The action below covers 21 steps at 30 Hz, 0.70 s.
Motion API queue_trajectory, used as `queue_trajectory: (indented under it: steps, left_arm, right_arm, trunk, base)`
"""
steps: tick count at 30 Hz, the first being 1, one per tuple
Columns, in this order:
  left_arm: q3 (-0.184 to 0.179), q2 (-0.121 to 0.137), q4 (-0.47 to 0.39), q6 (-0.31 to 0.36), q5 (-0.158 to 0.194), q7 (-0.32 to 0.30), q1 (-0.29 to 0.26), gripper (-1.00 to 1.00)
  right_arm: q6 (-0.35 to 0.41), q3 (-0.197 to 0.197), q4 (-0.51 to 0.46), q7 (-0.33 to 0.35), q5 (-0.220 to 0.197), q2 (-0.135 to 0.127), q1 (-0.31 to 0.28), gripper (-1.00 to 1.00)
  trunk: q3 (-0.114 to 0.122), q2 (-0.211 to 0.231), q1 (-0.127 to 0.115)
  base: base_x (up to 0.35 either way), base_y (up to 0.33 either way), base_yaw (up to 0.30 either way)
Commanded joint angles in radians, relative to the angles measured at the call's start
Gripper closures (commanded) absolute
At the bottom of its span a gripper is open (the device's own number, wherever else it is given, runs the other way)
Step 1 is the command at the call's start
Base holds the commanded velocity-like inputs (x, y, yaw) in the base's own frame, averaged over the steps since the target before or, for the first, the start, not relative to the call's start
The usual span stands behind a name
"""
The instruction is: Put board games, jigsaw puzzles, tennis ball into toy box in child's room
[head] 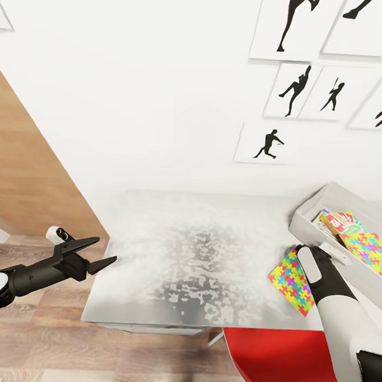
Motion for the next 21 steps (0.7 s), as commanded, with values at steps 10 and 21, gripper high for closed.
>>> queue_trajectory:
  steps: [10, 21]
  left_arm:
    - [-0.002, 0.002, 0.001, 0.001, -0.003, -0.007, -0.001, -1.0]
    - [-0.002, 0.001, 0.001, 0.001, -0.004, -0.007, -0.001, -1.0]
  right_arm:
    - [0.007, 0.0, 0.004, -0.006, -0.017, 0.0, 0.0, -1.0]
    - [0.007, 0.0, 0.004, -0.007, -0.017, 0.0, 0.0, -1.0]
  trunk:
    - [-0.002, -0.001, 0.001]
    - [-0.002, -0.001, 0.001]
  base:
    - [-0.12, 0.0, 0.0]
    - [-0.01, 0.0, 0.0]
